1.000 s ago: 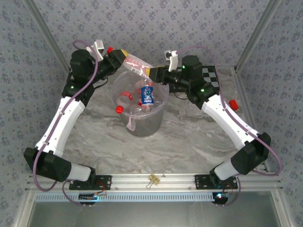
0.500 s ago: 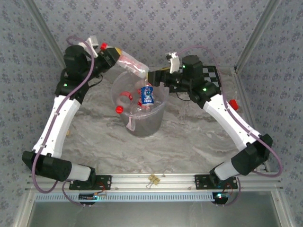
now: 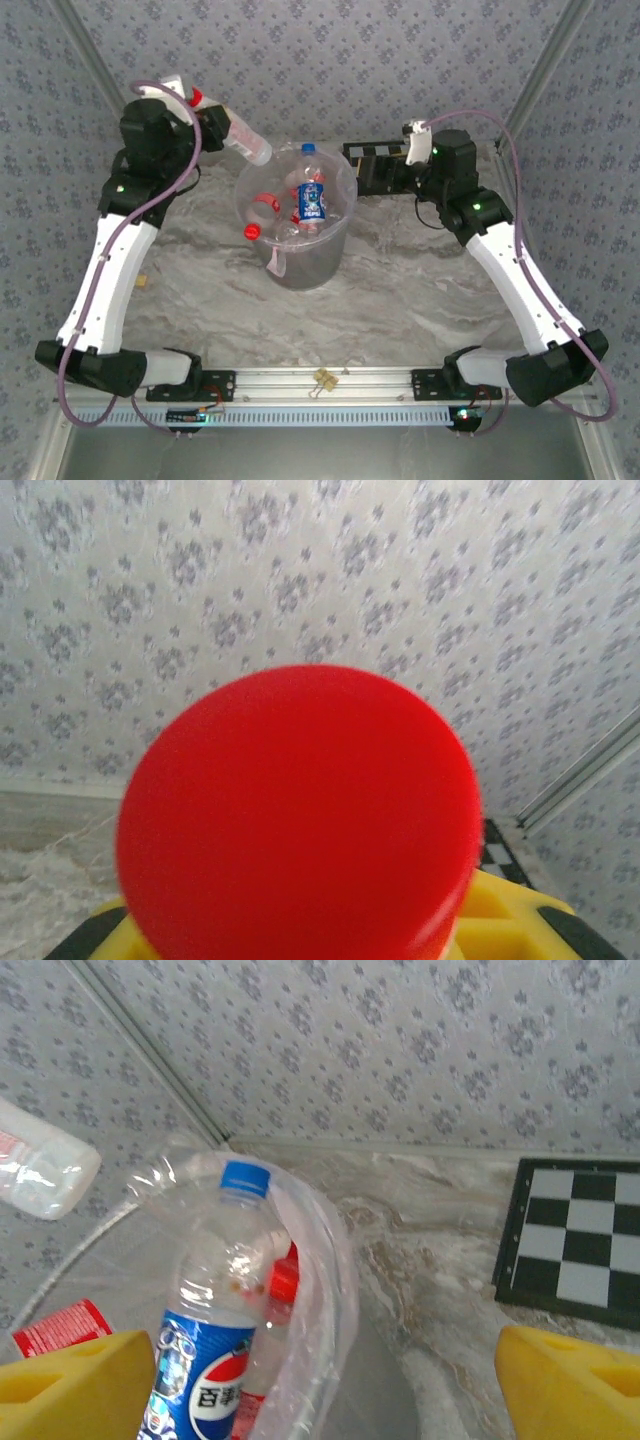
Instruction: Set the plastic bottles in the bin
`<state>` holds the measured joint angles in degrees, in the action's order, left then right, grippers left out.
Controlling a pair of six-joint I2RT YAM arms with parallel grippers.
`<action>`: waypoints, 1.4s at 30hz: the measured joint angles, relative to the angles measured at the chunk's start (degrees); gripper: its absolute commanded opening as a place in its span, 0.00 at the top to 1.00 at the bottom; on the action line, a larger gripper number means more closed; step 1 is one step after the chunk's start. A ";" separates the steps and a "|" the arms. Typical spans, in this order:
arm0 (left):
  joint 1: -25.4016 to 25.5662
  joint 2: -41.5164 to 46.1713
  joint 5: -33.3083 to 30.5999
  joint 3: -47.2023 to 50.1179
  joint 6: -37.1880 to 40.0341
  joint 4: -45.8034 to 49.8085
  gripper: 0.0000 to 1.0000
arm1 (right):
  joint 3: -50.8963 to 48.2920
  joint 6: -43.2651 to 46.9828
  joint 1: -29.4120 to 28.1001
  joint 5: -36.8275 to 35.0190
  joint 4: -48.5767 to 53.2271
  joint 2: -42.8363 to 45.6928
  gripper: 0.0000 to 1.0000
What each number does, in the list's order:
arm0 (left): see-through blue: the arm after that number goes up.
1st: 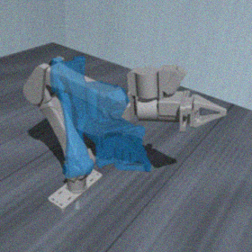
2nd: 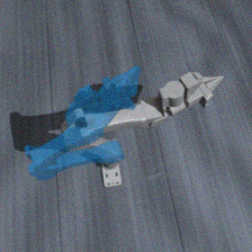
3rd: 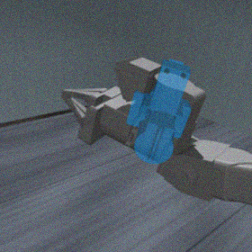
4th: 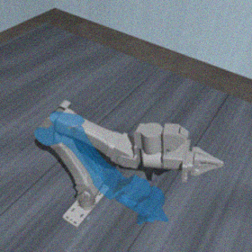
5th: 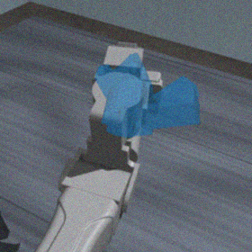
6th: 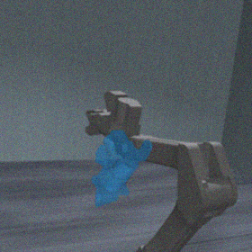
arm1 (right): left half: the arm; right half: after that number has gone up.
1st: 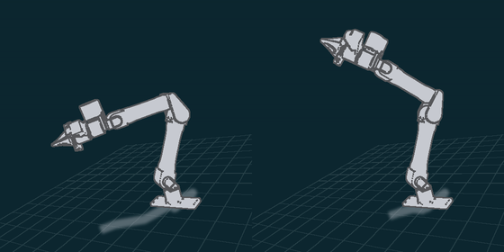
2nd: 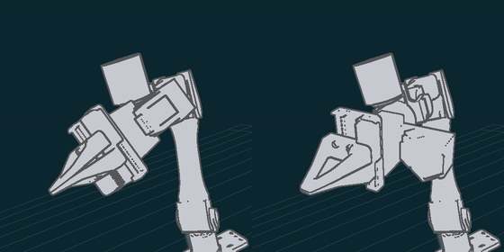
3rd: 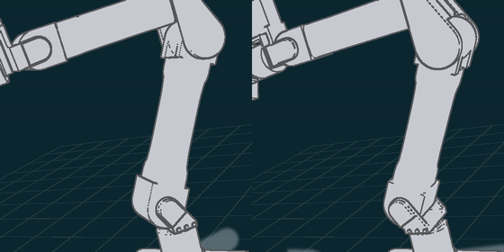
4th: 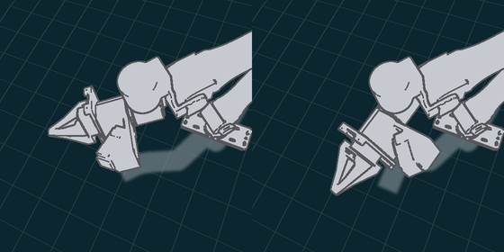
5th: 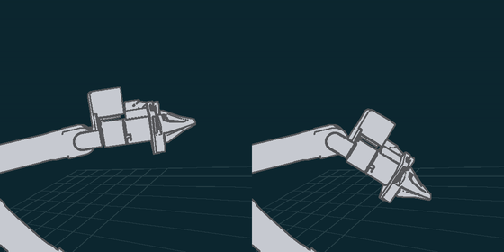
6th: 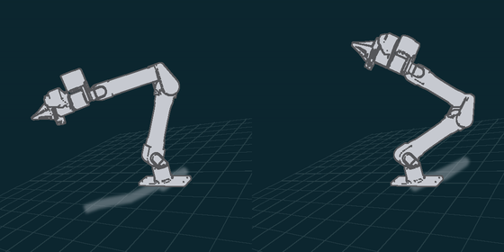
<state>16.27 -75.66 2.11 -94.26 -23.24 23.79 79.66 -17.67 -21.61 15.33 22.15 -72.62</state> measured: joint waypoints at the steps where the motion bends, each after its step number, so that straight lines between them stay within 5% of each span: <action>1: 0.33 -0.72 -0.20 0.48 0.61 -0.04 0.96 | -0.17 0.17 0.00 -0.15 0.26 0.00 0.10; 24: 17.31 -8.96 -17.03 5.60 20.37 -4.50 1.00 | -1.11 1.09 -0.11 0.83 1.60 -0.90 0.10; 36: 24.68 -10.78 -28.50 5.22 29.92 -4.33 1.00 | 3.43 3.85 -7.10 2.38 2.62 -9.64 0.13; 42: 24.96 -9.46 -28.02 10.21 29.35 -8.52 1.00 | 4.28 4.20 -8.28 1.53 2.93 -12.59 0.14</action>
<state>41.23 -85.12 -25.91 -84.05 6.11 15.27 83.94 -13.47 -29.89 16.86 25.08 -85.21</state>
